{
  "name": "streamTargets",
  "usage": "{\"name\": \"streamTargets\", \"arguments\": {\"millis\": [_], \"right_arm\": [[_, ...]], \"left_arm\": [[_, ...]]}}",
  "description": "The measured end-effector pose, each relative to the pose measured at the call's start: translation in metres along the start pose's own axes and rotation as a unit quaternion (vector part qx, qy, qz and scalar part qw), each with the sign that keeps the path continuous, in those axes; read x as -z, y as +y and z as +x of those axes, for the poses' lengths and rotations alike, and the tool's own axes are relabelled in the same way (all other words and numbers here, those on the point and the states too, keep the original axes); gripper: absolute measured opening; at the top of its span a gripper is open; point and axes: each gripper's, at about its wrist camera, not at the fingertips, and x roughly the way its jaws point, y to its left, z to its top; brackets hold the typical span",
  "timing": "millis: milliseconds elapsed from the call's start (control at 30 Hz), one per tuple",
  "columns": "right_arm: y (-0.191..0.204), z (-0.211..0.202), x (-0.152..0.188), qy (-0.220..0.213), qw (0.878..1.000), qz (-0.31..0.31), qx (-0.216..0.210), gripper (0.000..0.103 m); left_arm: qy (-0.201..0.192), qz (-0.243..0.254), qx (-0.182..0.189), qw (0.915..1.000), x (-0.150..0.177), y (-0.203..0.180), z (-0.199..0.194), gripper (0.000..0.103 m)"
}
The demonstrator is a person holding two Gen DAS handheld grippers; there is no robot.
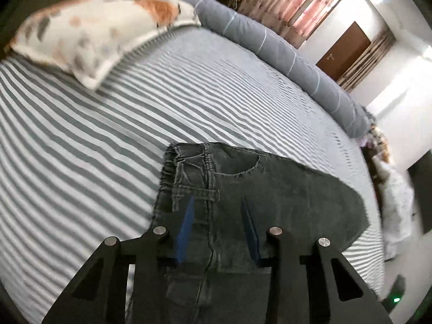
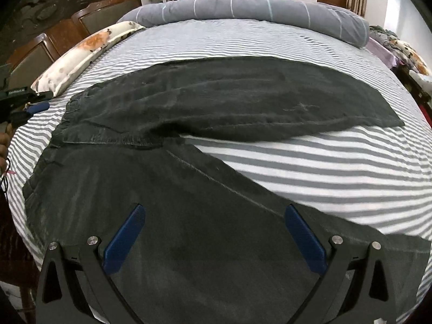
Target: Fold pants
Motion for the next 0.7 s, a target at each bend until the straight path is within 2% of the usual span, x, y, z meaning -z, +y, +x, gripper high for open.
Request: {"name": "streamTargets", "arguments": {"millis": [300, 433, 533, 700], "right_arm": [[0.017, 0.027, -0.017, 0.009, 1.000, -0.017, 0.005, 0.103], [0.019, 0.034, -0.016, 0.019, 1.000, -0.014, -0.001, 0.103], [0.021, 0.041, -0.016, 0.024, 1.000, -0.018, 0.000, 0.103], [0.020, 0.045, -0.024, 0.022, 1.000, -0.015, -0.008, 0.103]], "left_arm": [[0.034, -0.040, 0.025, 0.9983, -0.015, 0.032, 0.040, 0.035], [0.002, -0.041, 0.007, 0.9991, -0.022, 0.044, 0.032, 0.035], [0.006, -0.049, -0.002, 0.9988, -0.029, 0.057, 0.034, 0.035], [0.037, -0.052, 0.047, 0.9968, -0.031, 0.068, 0.051, 0.035]]}}
